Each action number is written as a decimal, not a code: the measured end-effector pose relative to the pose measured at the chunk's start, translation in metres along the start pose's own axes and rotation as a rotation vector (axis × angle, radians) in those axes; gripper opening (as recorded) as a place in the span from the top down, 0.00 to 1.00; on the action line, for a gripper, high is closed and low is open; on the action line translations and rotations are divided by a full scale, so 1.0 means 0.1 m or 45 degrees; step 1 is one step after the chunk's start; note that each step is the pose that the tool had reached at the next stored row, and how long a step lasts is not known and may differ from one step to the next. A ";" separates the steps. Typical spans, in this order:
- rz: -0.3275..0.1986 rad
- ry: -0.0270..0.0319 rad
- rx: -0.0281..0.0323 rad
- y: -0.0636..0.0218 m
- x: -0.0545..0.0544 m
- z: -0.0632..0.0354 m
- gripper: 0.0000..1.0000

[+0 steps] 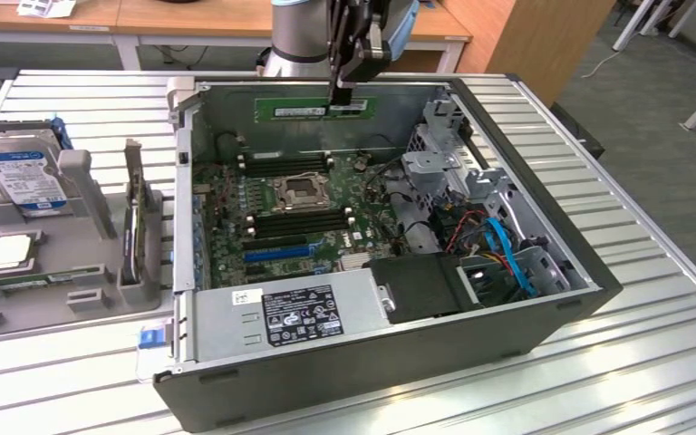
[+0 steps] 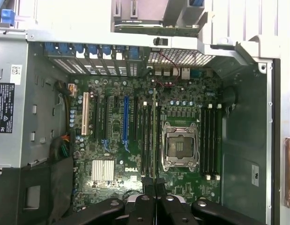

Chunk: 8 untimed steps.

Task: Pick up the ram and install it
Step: 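Insert the ram into the slot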

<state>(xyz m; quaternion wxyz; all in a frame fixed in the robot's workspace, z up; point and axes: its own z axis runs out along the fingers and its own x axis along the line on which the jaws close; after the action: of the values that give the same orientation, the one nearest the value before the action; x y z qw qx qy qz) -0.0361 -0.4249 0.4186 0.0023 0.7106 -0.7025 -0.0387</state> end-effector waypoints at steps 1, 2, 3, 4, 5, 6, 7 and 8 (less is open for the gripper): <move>0.000 0.0000 0.0001 0.000 0.00 0.006 0.89; 0.000 0.0000 0.0000 -0.001 0.00 0.013 0.89; 0.000 0.0001 0.0001 -0.001 0.00 0.022 0.89; 0.000 0.0001 0.0000 -0.002 0.00 0.032 0.89; 0.000 0.0001 0.0000 -0.002 0.00 0.042 0.89; 0.000 0.0001 0.0000 -0.003 0.00 0.051 0.89; 0.000 0.0001 0.0000 -0.003 0.00 0.061 0.89; 0.000 0.0002 0.0000 -0.004 0.00 0.071 0.89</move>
<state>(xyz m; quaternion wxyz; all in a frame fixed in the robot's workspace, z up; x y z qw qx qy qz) -0.0361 -0.4250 0.4115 0.0023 0.7106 -0.7026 -0.0387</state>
